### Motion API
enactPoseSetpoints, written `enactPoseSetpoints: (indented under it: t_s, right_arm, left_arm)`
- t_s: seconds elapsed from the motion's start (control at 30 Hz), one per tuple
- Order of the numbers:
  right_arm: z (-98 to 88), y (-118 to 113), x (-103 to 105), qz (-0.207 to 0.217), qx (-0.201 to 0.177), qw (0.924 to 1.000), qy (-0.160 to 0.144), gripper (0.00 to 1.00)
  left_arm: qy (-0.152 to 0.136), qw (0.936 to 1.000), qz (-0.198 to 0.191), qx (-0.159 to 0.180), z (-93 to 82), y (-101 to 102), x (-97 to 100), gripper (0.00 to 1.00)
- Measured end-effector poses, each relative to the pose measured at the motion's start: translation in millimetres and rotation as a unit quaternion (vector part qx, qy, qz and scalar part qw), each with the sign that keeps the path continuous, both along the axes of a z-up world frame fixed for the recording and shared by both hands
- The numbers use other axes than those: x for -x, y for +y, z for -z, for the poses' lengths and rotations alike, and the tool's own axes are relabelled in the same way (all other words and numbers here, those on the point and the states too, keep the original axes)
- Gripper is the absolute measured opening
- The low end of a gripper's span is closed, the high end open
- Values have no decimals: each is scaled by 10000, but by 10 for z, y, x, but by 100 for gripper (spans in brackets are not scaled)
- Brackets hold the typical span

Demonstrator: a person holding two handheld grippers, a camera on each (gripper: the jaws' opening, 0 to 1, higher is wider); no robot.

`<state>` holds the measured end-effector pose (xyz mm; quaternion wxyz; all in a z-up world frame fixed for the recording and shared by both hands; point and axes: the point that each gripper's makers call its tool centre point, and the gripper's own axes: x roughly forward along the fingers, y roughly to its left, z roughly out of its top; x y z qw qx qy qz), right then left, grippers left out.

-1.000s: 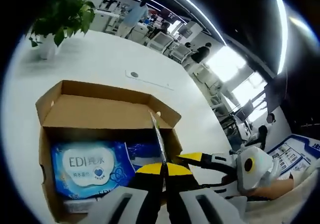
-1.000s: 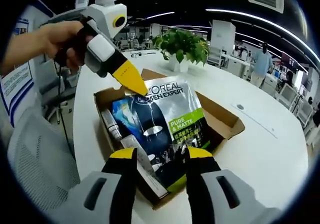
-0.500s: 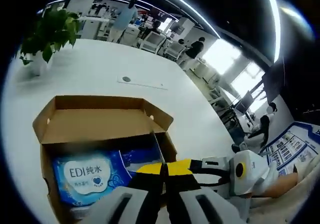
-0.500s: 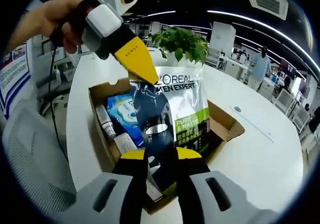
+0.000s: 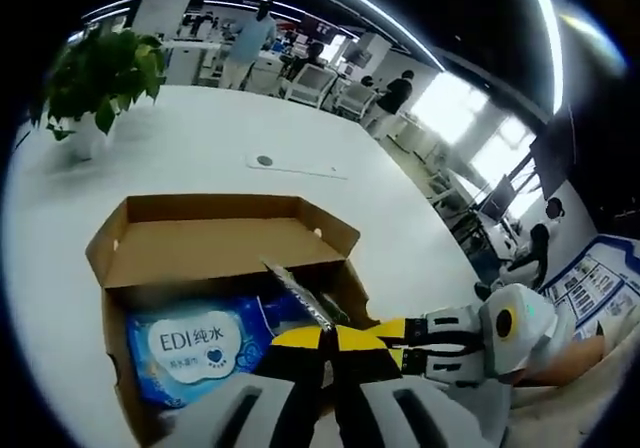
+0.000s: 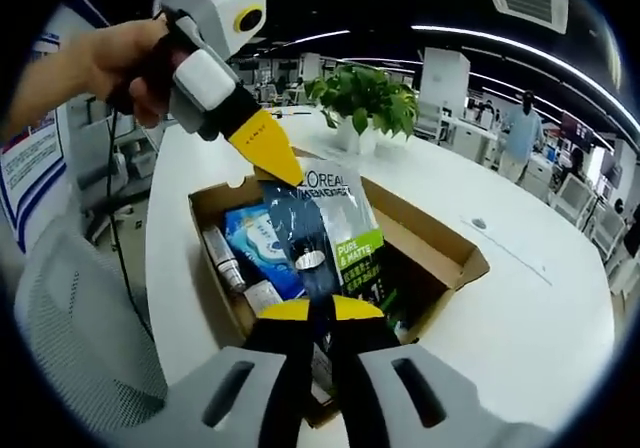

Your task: Operate the shoe box by opening the lid, removing the specified soft item, and placing it in the target area until the item is outside and the box remains undamaged.

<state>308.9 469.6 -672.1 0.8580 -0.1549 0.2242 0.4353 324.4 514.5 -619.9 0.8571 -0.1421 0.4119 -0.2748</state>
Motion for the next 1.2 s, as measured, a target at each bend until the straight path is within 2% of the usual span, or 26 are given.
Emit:
enactPoseSetpoints:
  t_s: [0.33,0.77,0.9,1.2]
  right_arm:
    - [-218,44,21,-169,-78,9998,-107,0]
    - [-642,-110,-64,-219,-36,9982,-563,0]
    - [-691,-216,-63,-237,92,9973,-687,0]
    - [-657,-517,-41,-179,376,9960,-788,0]
  left_arm:
    - [-155,9996,-97,202,-212,56,13,2]
    - [-612,9969,77,479,-637,-98,-51,2]
    - [-647,9962,177,553,-665,-188,-62,2]
    - [-560,9953,487,622,-593,-488,-51,2]
